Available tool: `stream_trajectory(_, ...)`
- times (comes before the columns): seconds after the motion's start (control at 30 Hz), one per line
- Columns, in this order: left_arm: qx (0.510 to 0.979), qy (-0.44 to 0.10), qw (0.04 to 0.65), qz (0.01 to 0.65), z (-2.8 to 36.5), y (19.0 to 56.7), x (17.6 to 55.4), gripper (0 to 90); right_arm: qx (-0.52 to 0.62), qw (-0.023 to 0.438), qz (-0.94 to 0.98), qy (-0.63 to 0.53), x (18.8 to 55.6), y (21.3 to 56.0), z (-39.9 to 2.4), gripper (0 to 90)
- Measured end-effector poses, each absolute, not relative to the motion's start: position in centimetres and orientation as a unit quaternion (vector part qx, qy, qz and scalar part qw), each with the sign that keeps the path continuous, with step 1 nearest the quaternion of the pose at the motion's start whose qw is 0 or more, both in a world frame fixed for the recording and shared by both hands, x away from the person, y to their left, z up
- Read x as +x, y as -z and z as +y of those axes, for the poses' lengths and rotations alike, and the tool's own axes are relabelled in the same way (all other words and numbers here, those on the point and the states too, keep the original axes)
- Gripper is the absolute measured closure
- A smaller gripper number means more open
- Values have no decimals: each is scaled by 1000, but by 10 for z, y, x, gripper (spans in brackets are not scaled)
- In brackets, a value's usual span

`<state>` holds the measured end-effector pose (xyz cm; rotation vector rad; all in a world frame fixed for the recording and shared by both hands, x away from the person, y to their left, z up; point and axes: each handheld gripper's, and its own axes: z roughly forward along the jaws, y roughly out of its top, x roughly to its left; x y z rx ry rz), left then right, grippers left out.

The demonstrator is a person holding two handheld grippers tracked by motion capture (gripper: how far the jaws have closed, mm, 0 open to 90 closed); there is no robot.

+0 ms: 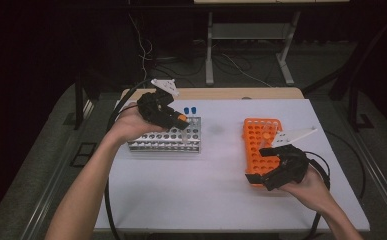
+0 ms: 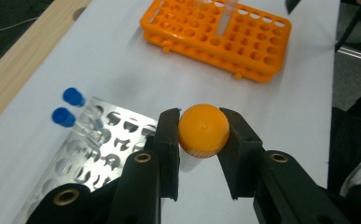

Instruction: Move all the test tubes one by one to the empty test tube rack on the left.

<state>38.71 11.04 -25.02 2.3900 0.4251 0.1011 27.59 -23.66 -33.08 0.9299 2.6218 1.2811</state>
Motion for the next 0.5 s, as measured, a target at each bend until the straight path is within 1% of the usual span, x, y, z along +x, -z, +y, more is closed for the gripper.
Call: stream_trajectory(0.5, 917, -59, 341, 201, 124, 250, 428, 688, 323, 46, 853, -407, 269, 336, -256, 2)
